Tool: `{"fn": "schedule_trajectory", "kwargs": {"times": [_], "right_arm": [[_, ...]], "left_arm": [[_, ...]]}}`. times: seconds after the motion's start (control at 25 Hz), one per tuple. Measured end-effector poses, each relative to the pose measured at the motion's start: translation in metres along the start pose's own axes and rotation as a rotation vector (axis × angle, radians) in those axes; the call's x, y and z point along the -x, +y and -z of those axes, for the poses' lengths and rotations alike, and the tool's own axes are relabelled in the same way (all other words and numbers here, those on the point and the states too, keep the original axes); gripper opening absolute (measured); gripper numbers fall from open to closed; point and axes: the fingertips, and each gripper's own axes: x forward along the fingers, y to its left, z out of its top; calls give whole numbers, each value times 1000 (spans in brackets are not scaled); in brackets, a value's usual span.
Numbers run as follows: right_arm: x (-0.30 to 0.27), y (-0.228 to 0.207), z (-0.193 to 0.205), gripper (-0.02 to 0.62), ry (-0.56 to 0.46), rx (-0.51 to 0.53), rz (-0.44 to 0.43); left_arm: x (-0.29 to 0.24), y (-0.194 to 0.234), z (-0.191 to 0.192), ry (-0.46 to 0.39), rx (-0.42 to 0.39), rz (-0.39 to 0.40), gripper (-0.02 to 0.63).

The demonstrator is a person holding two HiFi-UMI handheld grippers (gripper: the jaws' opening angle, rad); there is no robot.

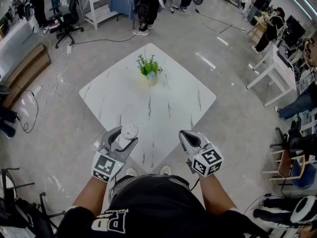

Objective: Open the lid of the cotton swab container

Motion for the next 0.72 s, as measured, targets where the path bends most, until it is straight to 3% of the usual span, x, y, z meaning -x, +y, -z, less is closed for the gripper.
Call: {"fn": "schedule_trajectory", "kwargs": {"times": [0.72], "right_arm": [[-1, 2, 5, 0, 7, 1, -8]], "left_arm": [[0, -1, 2, -3, 1, -2, 290]]}}
